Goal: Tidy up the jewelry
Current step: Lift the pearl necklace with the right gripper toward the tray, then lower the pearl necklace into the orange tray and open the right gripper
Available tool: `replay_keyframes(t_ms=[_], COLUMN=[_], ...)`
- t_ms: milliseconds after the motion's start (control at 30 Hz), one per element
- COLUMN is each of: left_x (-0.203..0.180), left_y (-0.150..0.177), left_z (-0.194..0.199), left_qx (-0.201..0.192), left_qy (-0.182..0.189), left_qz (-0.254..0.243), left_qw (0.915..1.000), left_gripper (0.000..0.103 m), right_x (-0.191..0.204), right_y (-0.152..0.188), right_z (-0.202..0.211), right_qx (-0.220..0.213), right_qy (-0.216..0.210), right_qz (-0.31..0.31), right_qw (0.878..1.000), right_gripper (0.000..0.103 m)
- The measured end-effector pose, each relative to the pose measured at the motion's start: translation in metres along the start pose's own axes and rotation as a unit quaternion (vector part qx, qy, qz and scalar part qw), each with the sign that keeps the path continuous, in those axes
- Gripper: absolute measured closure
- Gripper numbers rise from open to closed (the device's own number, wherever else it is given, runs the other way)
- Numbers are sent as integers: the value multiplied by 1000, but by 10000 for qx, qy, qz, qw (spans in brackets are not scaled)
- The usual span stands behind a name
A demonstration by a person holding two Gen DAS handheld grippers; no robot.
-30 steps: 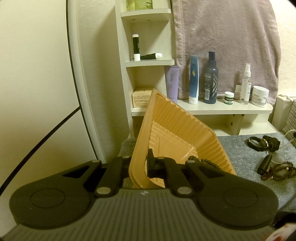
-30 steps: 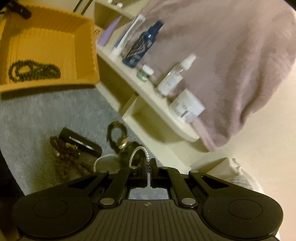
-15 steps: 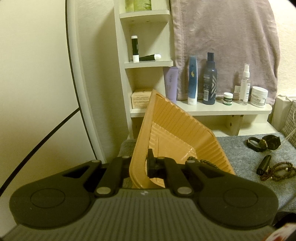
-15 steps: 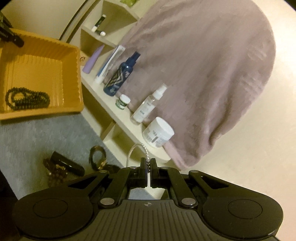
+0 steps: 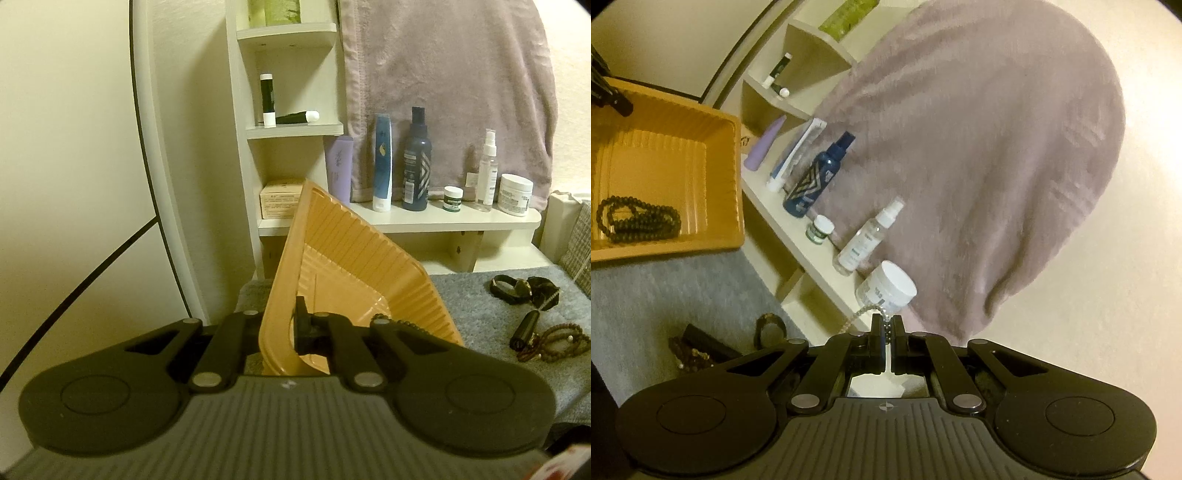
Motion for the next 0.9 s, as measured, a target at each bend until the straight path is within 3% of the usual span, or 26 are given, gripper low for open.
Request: replay_keyframes(t_ms=[600,900], left_x=[-1,-3], left_y=[-2,-3], left_z=[1,1], left_qx=[-28,-36], left_qy=[6,16], left_qz=[12,19], left_qw=[10000,10000], left_gripper=[97,97], right_x=[-28,-8], right_y=[-49,-66], right_z=[11,11], right_qx=[-614,-759], right_qy=[343,-85], right_qz=[103,133], right_qw=[9975,9970], right_gripper=[101,101])
Point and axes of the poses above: each gripper's, at about its wrist camera, not at the fingertips, and z roughly against the way its jaws point, x to its left, y to its underside, the point moved 10 cm from there along -z, roughly the way its jaws point, and after that the axes turned 3 degrees about -y, right-handed, at the moved point
